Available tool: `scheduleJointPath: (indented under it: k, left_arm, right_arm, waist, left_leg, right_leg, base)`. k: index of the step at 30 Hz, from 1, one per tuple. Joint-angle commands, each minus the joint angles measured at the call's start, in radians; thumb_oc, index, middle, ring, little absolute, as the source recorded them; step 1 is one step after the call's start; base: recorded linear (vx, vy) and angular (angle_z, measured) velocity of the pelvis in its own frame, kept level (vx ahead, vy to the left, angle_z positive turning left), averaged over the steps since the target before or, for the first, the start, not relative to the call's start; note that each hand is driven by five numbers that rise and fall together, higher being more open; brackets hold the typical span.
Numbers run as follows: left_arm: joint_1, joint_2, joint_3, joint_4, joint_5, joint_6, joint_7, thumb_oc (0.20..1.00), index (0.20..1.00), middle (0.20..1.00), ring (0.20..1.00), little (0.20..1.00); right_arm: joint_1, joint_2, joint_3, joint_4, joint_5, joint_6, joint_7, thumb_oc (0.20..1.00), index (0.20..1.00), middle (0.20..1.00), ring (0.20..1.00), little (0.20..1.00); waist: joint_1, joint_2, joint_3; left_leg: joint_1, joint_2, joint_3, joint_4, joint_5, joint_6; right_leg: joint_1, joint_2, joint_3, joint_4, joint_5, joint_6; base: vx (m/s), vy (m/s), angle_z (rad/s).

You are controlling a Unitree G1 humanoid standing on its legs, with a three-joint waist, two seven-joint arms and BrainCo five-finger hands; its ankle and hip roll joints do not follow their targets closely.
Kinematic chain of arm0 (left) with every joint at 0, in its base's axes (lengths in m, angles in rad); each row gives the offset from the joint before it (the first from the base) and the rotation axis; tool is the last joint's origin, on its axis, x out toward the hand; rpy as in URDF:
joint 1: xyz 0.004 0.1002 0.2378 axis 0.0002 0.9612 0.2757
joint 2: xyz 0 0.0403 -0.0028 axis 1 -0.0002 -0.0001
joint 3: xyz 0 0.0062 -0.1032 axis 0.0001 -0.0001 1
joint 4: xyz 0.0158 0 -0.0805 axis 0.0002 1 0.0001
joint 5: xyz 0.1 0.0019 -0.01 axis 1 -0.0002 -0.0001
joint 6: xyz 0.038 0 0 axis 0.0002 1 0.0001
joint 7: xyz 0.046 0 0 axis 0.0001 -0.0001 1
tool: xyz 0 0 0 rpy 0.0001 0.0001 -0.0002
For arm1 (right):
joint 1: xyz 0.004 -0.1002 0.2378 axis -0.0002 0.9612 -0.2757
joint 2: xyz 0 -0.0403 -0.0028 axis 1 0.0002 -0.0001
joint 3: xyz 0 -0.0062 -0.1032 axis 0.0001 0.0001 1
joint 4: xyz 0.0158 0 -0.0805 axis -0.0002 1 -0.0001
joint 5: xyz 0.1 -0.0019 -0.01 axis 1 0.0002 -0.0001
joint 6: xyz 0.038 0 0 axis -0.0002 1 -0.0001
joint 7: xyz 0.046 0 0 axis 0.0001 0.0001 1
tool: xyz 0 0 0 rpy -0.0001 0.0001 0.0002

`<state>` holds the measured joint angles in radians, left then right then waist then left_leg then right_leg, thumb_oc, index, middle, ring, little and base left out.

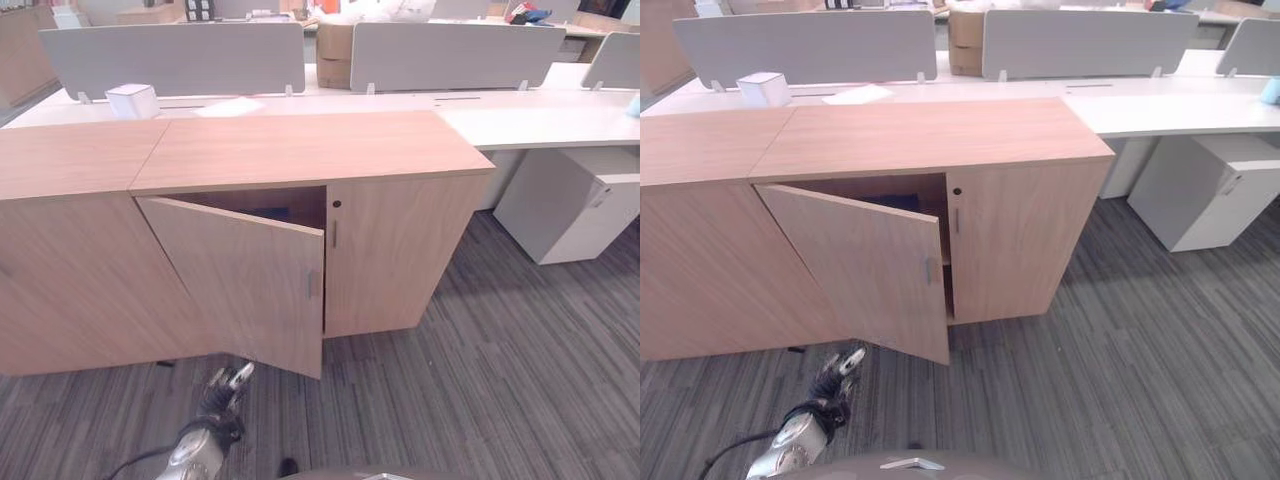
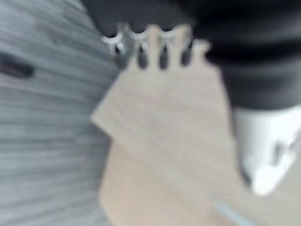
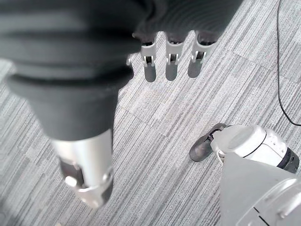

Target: Put the empty folder in the office cabinet

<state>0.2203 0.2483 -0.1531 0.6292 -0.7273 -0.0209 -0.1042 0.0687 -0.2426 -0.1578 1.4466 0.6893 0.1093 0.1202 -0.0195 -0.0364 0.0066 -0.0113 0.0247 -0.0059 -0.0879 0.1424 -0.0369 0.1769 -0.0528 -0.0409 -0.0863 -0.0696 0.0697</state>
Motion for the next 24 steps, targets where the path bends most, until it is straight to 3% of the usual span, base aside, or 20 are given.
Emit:
scheduleJointPath:
  k: [1, 2, 6, 9, 11, 14, 16, 18, 24]
  left_arm:
    - [-0.042, 0.001, 0.039, -0.095, 0.069, -0.018, 0.014, 1.0, 1.0, 1.0, 1.0, 1.0]
    - [-0.054, -0.007, 0.055, 0.032, 0.134, -0.011, 0.029, 1.0, 1.0, 1.0, 1.0, 1.0]
    - [-0.072, -0.013, 0.067, 0.139, 0.176, -0.014, 0.039, 1.0, 1.0, 1.0, 1.0, 1.0]
    - [-0.121, -0.026, 0.074, 0.366, 0.277, -0.024, 0.051, 1.0, 1.0, 1.0, 1.0, 1.0]
    - [-0.123, -0.026, 0.074, 0.369, 0.277, -0.025, 0.051, 1.0, 1.0, 1.0, 1.0, 1.0]
    - [-0.167, -0.038, 0.084, 0.614, 0.411, -0.028, 0.062, 1.0, 1.0, 1.0, 1.0, 1.0]
    - [-0.167, -0.038, 0.084, 0.614, 0.411, -0.028, 0.062, 1.0, 1.0, 1.0, 1.0, 1.0]
    - [-0.161, -0.048, 0.129, 0.745, 0.453, -0.013, 0.053, 1.0, 1.0, 1.0, 1.0, 1.0]
    - [-0.155, -0.058, 0.14, 0.772, 0.459, -0.011, 0.048, 1.0, 1.0, 1.0, 1.0, 1.0]
  right_arm:
    - [-0.041, -0.008, 0.009, 0.025, 0.019, -0.015, -0.017, 1.0, 1.0, 1.0, 1.0, 1.0]
    - [-0.043, -0.001, 0.013, 0.021, 0.017, -0.015, -0.023, 1.0, 1.0, 1.0, 1.0, 1.0]
    - [-0.045, 0.001, 0.02, 0.02, 0.016, -0.017, -0.027, 1.0, 1.0, 1.0, 1.0, 1.0]
    - [-0.049, 0.003, 0.025, 0.029, 0.024, -0.02, -0.03, 1.0, 1.0, 1.0, 1.0, 1.0]
    - [-0.05, 0.003, 0.024, 0.03, 0.024, -0.02, -0.03, 1.0, 1.0, 1.0, 1.0, 1.0]
    - [-0.058, 0.003, 0.03, 0.059, 0.022, -0.021, -0.033, 1.0, 1.0, 1.0, 1.0, 1.0]
    - [-0.058, 0.003, 0.03, 0.059, 0.022, -0.021, -0.033, 1.0, 1.0, 1.0, 1.0, 1.0]
    - [-0.069, 0.014, 0.034, 0.073, 0.018, -0.02, -0.03, 1.0, 1.0, 1.0, 1.0, 1.0]
    - [-0.073, 0.022, 0.048, 0.069, 0.017, -0.024, -0.027, 1.0, 1.0, 1.0, 1.0, 1.0]
  waist:
    - [0.023, -0.003, 0.015]
    - [0.022, -0.002, 0.012]
    - [0.022, -0.002, 0.011]
    - [0.022, -0.002, 0.01]
    - [0.022, -0.002, 0.011]
    - [0.018, -0.001, 0.004]
    - [0.018, -0.001, 0.004]
    - [0.018, 0.001, -0.002]
    - [0.021, 0.0, -0.002]
  left_leg:
    - [0.09, -0.024, -0.032, 0.001, -0.168, 0.029]
    - [0.091, -0.025, -0.034, 0.001, -0.167, 0.029]
    - [0.09, -0.024, -0.034, 0.001, -0.166, 0.028]
    - [0.089, -0.024, -0.033, 0.001, -0.164, 0.028]
    - [0.089, -0.024, -0.033, 0.001, -0.164, 0.028]
    - [0.092, -0.025, -0.03, 0.001, -0.165, 0.028]
    - [0.092, -0.025, -0.03, 0.001, -0.165, 0.028]
    - [0.097, -0.024, -0.025, 0.001, -0.169, 0.028]
    - [0.097, -0.025, -0.025, 0.001, -0.171, 0.029]
  right_leg:
    - [-0.078, 0.032, 0.017, 0.053, 0.024, 0.006]
    - [-0.078, 0.032, 0.014, 0.052, 0.025, 0.005]
    - [-0.079, 0.033, 0.013, 0.052, 0.025, 0.004]
    - [-0.08, 0.033, 0.012, 0.053, 0.027, 0.003]
    - [-0.08, 0.033, 0.012, 0.053, 0.027, 0.003]
    - [-0.08, 0.034, 0.012, 0.054, 0.028, 0.001]
    - [-0.08, 0.034, 0.012, 0.054, 0.028, 0.001]
    - [-0.077, 0.035, 0.015, 0.052, 0.026, -0.001]
    - [-0.075, 0.035, 0.013, 0.049, 0.027, -0.001]
  base:
    - [0.0, 0.0, 0.0]
    - [0.0, 0.0, 0.0]
    - [0.0, 0.0, 0.0]
    - [0.0, 0.0, 0.0]
    - [0.0, 0.0, 0.0]
    - [0.0, 0.0, 0.0]
    - [0.0, 0.0, 0.0]
    - [0.0, 0.0, 0.0]
    - [0.0, 0.0, 0.0]
